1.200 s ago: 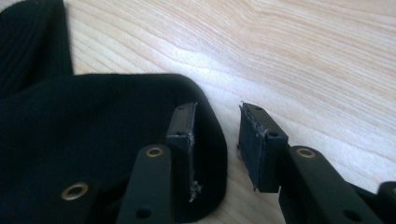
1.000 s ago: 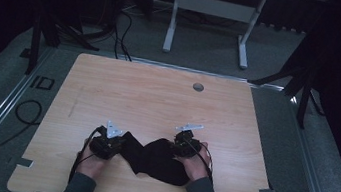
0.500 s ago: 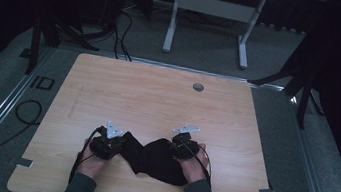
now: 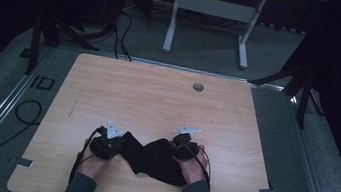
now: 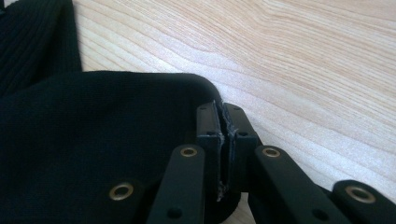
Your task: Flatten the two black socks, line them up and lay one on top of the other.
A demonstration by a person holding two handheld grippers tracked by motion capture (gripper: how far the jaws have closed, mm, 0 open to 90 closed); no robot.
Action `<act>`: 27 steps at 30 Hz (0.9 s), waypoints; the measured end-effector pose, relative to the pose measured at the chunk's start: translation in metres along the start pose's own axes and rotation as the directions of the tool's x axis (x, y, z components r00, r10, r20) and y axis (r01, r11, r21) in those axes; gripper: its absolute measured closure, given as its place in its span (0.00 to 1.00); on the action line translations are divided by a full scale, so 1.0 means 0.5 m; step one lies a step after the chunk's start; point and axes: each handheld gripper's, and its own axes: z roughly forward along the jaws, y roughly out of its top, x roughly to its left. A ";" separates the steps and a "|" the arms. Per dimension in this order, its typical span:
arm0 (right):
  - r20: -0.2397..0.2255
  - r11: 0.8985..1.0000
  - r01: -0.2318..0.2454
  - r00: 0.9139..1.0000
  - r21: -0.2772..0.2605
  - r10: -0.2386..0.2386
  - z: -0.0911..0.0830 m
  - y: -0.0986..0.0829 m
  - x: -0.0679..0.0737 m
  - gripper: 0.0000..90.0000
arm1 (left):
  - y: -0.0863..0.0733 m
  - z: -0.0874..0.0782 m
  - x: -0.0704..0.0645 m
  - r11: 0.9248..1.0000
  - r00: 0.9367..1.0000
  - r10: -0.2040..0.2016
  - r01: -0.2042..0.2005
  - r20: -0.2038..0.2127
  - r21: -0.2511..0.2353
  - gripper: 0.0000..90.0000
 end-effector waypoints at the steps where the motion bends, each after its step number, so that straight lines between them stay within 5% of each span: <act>1: -0.003 1.000 -0.001 1.000 -0.001 0.001 -0.001 -0.001 0.000 0.96 | 0.000 0.000 0.000 1.000 1.000 0.000 0.000 0.000 0.000 0.89; 27: -0.048 0.993 0.033 0.998 -0.113 -0.039 -0.127 -0.025 0.047 0.96 | 0.001 0.001 -0.001 1.000 1.000 0.003 -0.003 -0.004 0.011 0.99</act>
